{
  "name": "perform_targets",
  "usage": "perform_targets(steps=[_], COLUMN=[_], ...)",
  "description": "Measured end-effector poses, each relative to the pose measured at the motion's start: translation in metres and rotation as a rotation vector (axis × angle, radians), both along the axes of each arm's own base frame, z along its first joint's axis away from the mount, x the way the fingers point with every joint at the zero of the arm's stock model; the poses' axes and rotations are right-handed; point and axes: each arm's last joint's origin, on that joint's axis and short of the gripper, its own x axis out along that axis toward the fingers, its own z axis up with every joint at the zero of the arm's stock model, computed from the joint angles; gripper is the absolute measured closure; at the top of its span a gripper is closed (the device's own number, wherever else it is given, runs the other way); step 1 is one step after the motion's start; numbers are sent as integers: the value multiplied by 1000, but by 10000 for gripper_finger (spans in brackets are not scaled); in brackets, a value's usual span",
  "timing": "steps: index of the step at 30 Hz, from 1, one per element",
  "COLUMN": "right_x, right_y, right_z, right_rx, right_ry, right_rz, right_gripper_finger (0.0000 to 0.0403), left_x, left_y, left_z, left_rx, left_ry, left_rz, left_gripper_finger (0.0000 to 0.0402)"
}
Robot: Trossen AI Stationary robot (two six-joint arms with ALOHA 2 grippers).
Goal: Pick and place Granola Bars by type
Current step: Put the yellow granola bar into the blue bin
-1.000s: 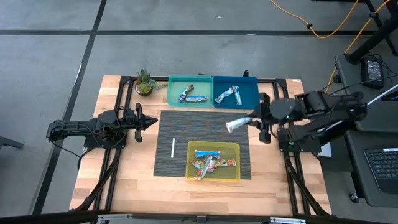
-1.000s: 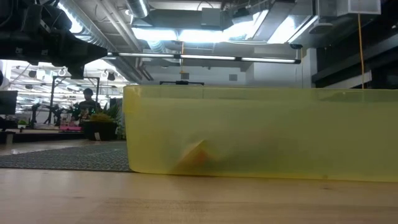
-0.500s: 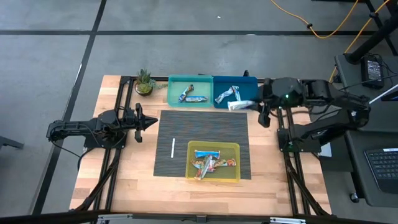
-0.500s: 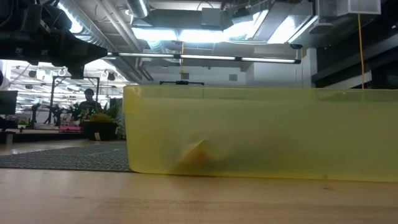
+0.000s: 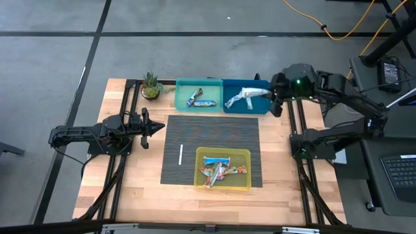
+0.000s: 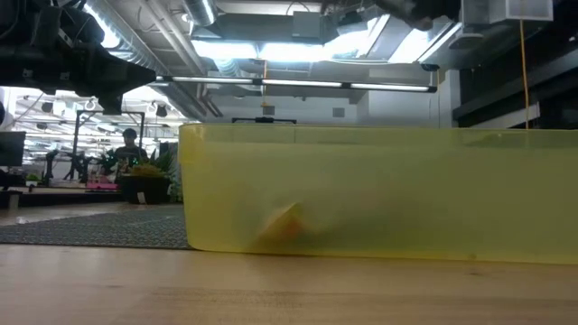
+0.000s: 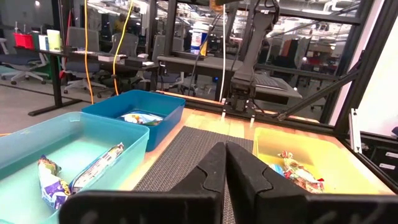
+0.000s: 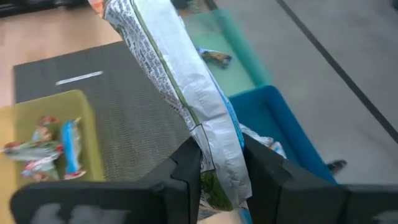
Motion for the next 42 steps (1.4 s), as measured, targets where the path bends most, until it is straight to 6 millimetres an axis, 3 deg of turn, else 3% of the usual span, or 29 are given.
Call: perform_targets(steps=[17, 42], right_x=[-22, 3], right_y=[-59, -140], right_z=[-11, -67], right_rx=[8, 143], right_ry=[99, 279], right_rz=[-266, -263], right_gripper_finger=[306, 306], left_x=[0, 0], left_y=[0, 0], left_z=[0, 0], left_rx=[0, 0], left_ry=[0, 0], left_rz=[0, 0], left_gripper_finger=[393, 394])
